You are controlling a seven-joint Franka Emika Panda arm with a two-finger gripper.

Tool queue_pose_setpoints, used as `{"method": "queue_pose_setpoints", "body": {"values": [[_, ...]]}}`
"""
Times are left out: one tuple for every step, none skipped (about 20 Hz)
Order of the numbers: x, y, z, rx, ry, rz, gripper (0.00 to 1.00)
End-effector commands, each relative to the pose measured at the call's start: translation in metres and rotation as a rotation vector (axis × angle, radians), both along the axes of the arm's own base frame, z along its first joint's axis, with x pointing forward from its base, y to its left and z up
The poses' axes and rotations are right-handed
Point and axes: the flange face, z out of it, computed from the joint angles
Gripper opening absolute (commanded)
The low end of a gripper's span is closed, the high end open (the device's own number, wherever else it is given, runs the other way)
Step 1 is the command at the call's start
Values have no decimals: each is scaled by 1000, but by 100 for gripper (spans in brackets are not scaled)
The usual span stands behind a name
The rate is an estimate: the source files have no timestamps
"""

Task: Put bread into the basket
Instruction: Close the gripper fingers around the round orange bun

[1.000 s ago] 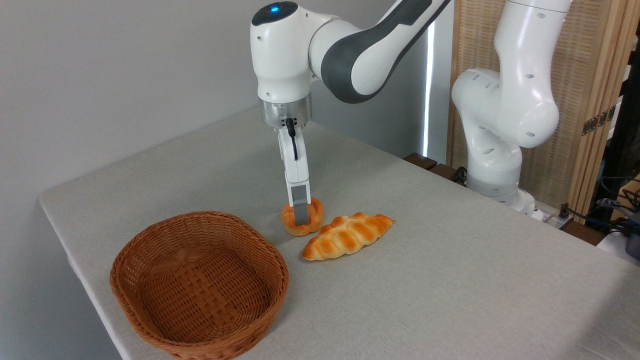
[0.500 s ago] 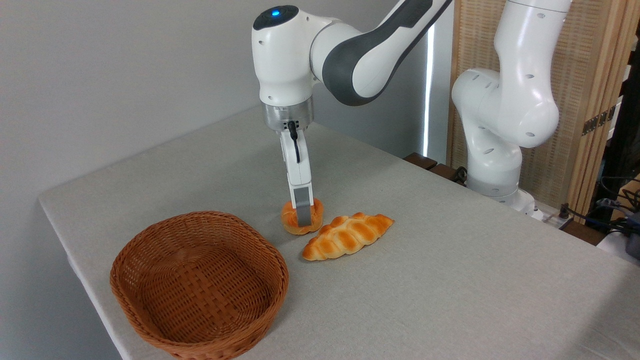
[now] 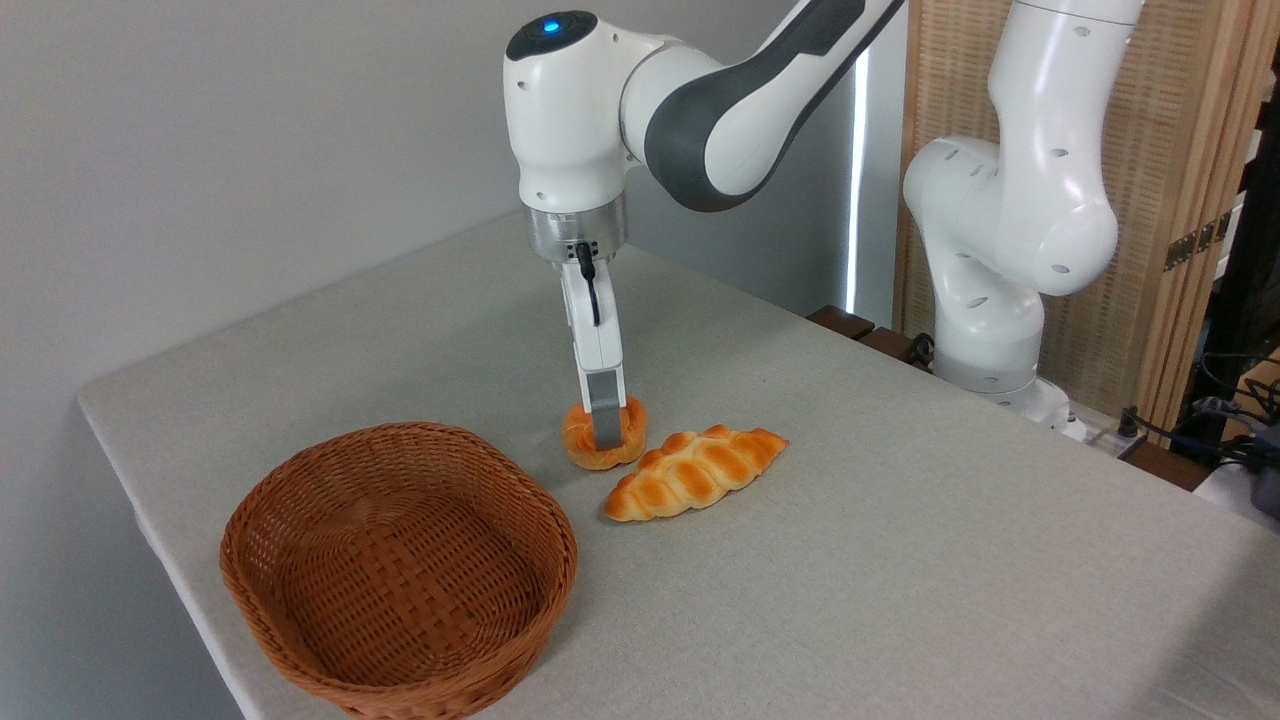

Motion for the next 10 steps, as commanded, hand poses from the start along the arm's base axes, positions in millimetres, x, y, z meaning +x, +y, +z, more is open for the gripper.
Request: {"method": "queue_pose_setpoints", "body": {"values": [[-3, 1, -1, -17, -9, -10, 32], [-3, 1, -1, -17, -12, -10, 32], [-3, 1, -1, -17, -9, -10, 32], [-3, 1, -1, -17, -9, -10, 31], [-3, 1, -1, -17, -9, -10, 31], [-3, 1, -1, -17, -9, -10, 32], [-3, 1, -1, -17, -9, -10, 31], [-3, 1, 0, -18, -8, -8, 32], [-3, 1, 3, -20, -12, -4, 32], [-3, 1, 5, -21, -14, 0, 32]]}}
